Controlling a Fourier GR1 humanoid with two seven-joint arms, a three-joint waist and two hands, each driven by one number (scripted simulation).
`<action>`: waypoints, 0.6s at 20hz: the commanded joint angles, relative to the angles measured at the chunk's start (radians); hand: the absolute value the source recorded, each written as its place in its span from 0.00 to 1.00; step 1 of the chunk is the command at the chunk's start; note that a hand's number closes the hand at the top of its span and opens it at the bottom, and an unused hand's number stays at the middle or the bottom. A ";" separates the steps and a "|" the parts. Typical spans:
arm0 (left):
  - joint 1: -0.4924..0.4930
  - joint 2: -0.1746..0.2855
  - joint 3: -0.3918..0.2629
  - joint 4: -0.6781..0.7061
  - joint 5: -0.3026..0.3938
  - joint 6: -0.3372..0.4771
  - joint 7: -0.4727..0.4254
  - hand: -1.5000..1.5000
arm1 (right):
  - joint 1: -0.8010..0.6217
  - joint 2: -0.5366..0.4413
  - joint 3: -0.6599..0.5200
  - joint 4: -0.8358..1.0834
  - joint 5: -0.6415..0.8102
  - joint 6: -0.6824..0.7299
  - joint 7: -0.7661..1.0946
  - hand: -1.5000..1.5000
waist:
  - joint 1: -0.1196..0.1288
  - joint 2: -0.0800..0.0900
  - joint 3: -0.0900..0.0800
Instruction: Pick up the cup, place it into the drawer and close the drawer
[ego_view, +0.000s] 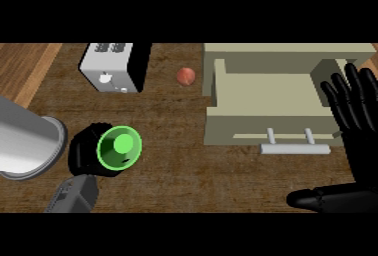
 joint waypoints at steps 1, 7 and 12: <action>-0.026 -0.057 -0.076 -0.166 -0.020 0.028 0.093 1.00 | 0.003 0.014 0.023 0.010 0.031 -0.010 -0.011 0.00 | 0.003 -0.002 0.001; 0.030 -0.039 -0.124 -0.492 0.028 0.056 0.359 1.00 | 0.005 -0.057 -0.093 0.009 -0.093 0.054 -0.007 0.00 | 0.003 -0.002 0.001; -0.033 -0.075 -0.149 -0.640 0.036 0.144 0.520 1.00 | 0.023 0.011 0.017 0.022 0.022 0.011 -0.037 0.00 | -0.002 0.001 0.000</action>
